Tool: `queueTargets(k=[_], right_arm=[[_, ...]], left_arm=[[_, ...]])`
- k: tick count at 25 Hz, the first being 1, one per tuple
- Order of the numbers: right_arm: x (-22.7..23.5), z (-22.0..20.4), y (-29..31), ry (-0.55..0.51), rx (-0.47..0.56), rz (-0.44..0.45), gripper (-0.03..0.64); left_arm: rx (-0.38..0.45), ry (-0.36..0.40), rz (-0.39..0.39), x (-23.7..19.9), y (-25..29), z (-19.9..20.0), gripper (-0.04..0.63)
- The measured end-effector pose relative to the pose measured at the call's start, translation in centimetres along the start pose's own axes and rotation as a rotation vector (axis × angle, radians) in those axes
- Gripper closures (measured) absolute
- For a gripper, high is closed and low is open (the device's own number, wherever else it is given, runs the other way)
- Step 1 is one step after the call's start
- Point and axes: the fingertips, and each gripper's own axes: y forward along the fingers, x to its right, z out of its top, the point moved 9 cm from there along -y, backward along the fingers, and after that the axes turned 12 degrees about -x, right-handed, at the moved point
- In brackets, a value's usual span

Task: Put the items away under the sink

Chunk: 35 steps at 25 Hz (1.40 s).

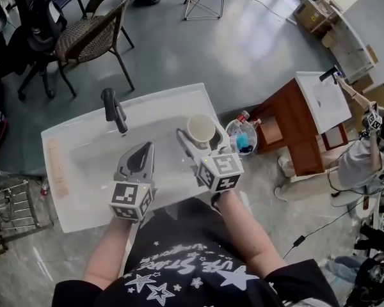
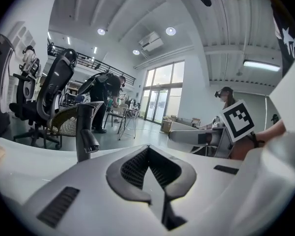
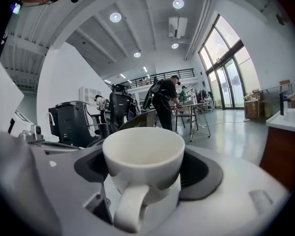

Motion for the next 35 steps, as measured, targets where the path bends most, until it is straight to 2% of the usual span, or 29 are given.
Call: queueTargets(k=[7,14,27,35], right_arm=[[-1.5,-1.3,-1.6,-0.005,0.0,0.073,0.222],[-1.8,-2.0,-4.1,-0.052,0.02,0.187,0.222],[-3.8,-7.2,-14.3,-0.096,0.012,0.464,0.222],[-7.0,-12.3,-18.1,-0.104,-0.062,0.587,0.222]], left_arm=[[0.008,-0.006,0.043,1.1,-2.6,-1.4,0.586],[0.015,-0.03,0.167,4.3,-5.1,-3.2,0.586],[0.053,-0.154,0.466,16.0,-16.1,-11.4,0.586],[0.024,-0.205,0.564,18.6,-20.6,-15.1,0.586]])
